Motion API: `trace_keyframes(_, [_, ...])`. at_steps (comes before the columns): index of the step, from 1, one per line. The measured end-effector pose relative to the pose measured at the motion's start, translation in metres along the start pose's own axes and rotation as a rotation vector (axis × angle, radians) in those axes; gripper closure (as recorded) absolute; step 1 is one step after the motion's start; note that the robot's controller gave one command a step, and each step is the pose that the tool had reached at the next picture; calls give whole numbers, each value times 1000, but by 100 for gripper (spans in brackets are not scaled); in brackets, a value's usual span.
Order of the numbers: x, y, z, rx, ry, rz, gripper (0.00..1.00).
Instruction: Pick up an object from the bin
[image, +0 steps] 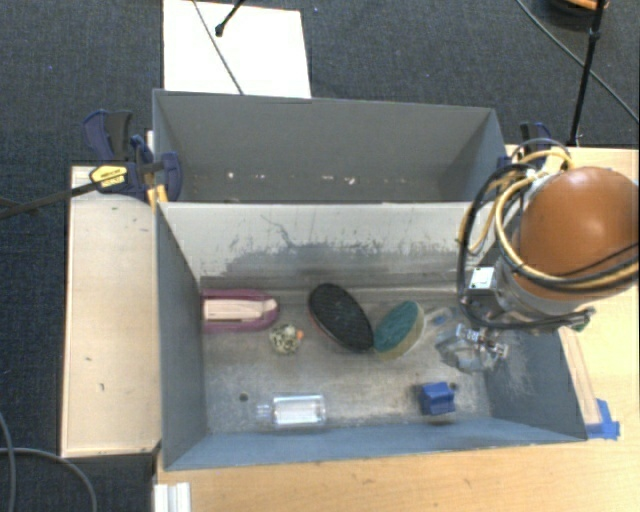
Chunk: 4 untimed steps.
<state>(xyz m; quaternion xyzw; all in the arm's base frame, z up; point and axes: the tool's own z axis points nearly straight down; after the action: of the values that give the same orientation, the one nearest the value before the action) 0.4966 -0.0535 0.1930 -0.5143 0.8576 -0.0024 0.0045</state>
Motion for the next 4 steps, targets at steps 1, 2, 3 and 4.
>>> trace_keyframes(1, [-59,23,48,-11,3,137,100])
trace_keyframes(2, [-81,47,43,-9,6,418,100])
trace_keyframes(3, [-100,-13,71,-4,3,577,100])
trace_keyframes(4, [-71,-65,60,-1,4,701,100])
